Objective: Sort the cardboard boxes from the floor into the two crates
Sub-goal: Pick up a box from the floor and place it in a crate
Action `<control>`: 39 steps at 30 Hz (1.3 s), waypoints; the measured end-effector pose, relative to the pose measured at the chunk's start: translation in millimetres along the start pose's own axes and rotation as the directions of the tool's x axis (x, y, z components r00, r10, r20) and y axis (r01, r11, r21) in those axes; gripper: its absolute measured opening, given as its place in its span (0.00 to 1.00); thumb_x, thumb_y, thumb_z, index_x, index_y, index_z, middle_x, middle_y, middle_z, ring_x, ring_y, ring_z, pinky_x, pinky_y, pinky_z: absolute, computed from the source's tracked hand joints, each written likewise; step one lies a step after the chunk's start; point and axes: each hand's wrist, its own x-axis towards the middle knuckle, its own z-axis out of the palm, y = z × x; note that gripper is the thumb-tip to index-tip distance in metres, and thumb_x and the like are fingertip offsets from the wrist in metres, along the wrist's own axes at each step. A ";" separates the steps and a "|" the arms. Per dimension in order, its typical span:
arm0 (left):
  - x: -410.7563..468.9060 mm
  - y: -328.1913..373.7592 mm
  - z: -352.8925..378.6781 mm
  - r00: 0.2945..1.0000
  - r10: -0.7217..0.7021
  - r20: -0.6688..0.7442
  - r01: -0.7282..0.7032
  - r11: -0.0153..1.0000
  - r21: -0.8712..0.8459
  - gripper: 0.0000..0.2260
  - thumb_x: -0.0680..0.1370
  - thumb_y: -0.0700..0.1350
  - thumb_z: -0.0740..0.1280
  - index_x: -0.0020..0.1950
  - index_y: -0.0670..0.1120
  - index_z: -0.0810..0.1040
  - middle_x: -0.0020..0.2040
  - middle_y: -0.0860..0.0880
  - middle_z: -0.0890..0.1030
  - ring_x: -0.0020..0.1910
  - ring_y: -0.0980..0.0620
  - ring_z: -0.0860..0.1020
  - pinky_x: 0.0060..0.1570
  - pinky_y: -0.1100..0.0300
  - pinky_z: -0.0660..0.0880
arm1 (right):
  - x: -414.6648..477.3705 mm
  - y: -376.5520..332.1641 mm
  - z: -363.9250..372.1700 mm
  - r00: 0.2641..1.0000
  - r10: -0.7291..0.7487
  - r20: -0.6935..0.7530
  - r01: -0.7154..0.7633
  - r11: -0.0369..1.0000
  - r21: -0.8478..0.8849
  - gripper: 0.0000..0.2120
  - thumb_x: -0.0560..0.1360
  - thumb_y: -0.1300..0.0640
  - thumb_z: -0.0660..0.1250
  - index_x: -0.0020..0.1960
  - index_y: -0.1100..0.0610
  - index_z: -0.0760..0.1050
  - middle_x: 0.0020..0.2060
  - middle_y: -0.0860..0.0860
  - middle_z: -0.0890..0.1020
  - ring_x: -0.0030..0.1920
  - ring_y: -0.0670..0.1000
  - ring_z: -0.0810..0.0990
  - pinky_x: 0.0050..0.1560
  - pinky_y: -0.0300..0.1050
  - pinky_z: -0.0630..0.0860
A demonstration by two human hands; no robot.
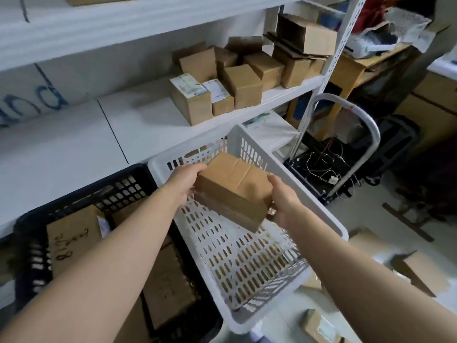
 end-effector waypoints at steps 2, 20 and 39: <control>18.9 -4.2 -0.9 1.000 -0.016 -0.003 0.016 1.000 -0.007 0.02 0.76 0.45 0.66 0.46 0.48 0.79 0.41 0.51 0.83 0.40 0.55 0.80 0.36 0.62 0.73 | 21.2 1.0 10.2 0.999 0.054 0.001 -0.054 0.998 -0.025 0.22 0.79 0.45 0.60 0.68 0.57 0.67 0.53 0.52 0.75 0.54 0.55 0.76 0.53 0.54 0.76; 143.3 -45.9 -26.7 0.999 -0.040 -0.019 0.044 0.879 0.474 0.13 0.75 0.35 0.66 0.59 0.41 0.76 0.54 0.49 0.77 0.57 0.47 0.74 0.52 0.59 0.73 | 120.0 64.7 71.8 0.965 0.262 -0.001 -0.260 0.959 -0.115 0.21 0.71 0.36 0.63 0.52 0.53 0.73 0.48 0.53 0.79 0.48 0.54 0.79 0.43 0.47 0.77; 212.4 -60.0 -12.2 0.970 -0.233 0.063 0.177 0.864 0.470 0.23 0.75 0.40 0.65 0.70 0.43 0.68 0.72 0.44 0.67 0.70 0.45 0.65 0.67 0.49 0.60 | 163.7 120.2 106.5 0.881 0.467 0.073 -0.472 0.874 0.110 0.20 0.76 0.46 0.66 0.61 0.56 0.67 0.55 0.57 0.74 0.53 0.58 0.76 0.46 0.55 0.77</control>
